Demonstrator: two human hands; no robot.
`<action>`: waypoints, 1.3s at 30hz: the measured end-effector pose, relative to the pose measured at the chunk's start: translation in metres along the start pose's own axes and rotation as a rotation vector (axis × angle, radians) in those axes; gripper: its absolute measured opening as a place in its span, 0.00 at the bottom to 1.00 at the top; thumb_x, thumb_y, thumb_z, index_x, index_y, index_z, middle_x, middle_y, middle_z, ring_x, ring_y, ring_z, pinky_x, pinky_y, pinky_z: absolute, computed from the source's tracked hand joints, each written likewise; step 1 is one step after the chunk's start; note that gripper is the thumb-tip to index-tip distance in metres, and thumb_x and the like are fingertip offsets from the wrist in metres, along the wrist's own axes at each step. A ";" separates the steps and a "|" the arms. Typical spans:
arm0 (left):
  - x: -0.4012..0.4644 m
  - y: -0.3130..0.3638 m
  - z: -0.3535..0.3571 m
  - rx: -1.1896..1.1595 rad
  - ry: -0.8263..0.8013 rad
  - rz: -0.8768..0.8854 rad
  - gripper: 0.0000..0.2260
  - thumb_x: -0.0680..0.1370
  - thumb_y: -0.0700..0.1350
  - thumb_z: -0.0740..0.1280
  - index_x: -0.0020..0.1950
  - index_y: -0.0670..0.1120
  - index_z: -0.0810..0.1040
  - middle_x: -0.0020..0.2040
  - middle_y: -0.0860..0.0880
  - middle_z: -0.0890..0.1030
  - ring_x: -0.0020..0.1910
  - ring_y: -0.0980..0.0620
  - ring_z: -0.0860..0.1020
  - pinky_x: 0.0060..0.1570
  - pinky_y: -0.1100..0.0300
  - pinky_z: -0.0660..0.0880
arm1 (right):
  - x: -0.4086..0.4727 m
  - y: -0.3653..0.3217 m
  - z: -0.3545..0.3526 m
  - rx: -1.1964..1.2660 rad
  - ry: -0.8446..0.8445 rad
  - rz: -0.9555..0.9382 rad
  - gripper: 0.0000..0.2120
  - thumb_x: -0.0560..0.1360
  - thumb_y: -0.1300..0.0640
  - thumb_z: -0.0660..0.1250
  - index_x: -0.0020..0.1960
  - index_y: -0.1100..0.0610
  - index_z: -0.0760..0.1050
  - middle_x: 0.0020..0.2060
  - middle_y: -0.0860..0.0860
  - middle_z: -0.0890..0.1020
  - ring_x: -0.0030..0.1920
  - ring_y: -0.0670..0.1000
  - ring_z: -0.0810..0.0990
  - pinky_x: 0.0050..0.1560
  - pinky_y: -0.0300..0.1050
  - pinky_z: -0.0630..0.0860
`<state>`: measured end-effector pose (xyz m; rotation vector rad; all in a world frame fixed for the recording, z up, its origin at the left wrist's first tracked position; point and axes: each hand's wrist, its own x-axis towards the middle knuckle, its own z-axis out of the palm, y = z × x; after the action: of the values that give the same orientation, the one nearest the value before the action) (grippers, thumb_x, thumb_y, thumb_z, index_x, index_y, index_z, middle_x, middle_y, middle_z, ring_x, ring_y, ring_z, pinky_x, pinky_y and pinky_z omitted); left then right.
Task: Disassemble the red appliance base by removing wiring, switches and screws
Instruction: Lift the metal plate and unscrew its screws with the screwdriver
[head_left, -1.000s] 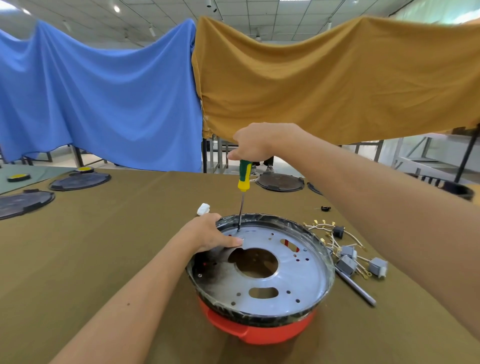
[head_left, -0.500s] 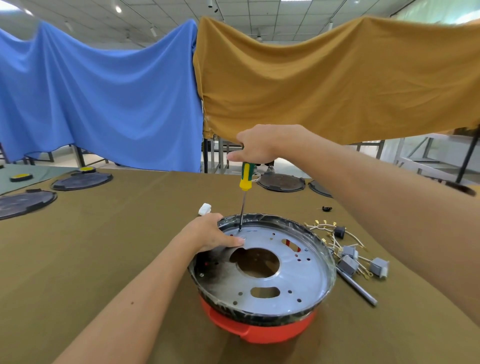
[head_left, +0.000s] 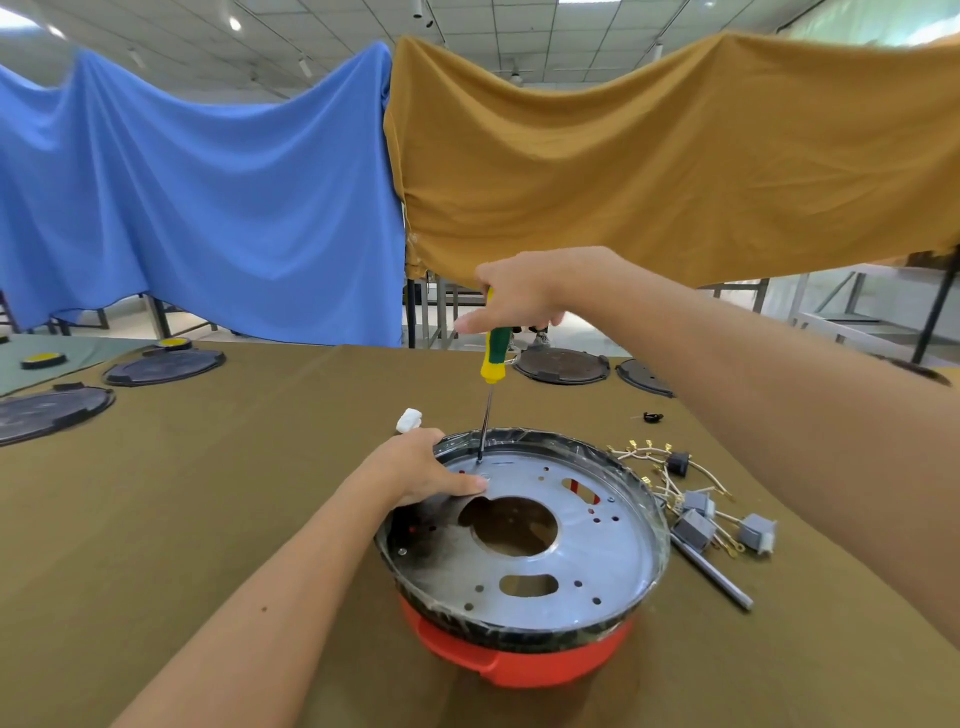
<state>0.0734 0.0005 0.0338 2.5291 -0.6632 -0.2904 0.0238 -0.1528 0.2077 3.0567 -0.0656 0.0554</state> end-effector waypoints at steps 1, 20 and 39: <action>0.001 0.000 0.000 0.006 -0.001 0.000 0.47 0.68 0.66 0.73 0.79 0.45 0.58 0.76 0.47 0.66 0.73 0.45 0.67 0.69 0.52 0.65 | 0.000 0.001 0.002 -0.119 0.054 0.031 0.27 0.78 0.32 0.57 0.58 0.56 0.70 0.42 0.53 0.77 0.39 0.51 0.76 0.35 0.46 0.70; 0.001 -0.001 0.001 -0.011 -0.001 -0.004 0.48 0.68 0.66 0.73 0.79 0.45 0.57 0.78 0.47 0.64 0.74 0.45 0.65 0.69 0.52 0.64 | -0.002 -0.006 0.004 -0.174 0.095 0.054 0.27 0.79 0.32 0.54 0.56 0.56 0.71 0.40 0.51 0.74 0.39 0.52 0.75 0.36 0.47 0.67; 0.002 -0.004 0.001 -0.033 -0.004 0.011 0.48 0.68 0.65 0.73 0.79 0.45 0.57 0.78 0.46 0.63 0.74 0.45 0.65 0.70 0.51 0.64 | 0.000 -0.022 -0.003 -0.188 0.120 0.039 0.25 0.81 0.36 0.55 0.42 0.57 0.70 0.36 0.50 0.73 0.34 0.49 0.72 0.34 0.45 0.66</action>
<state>0.0762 0.0017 0.0310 2.4932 -0.6686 -0.3001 0.0248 -0.1311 0.2086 2.8571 -0.1158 0.2221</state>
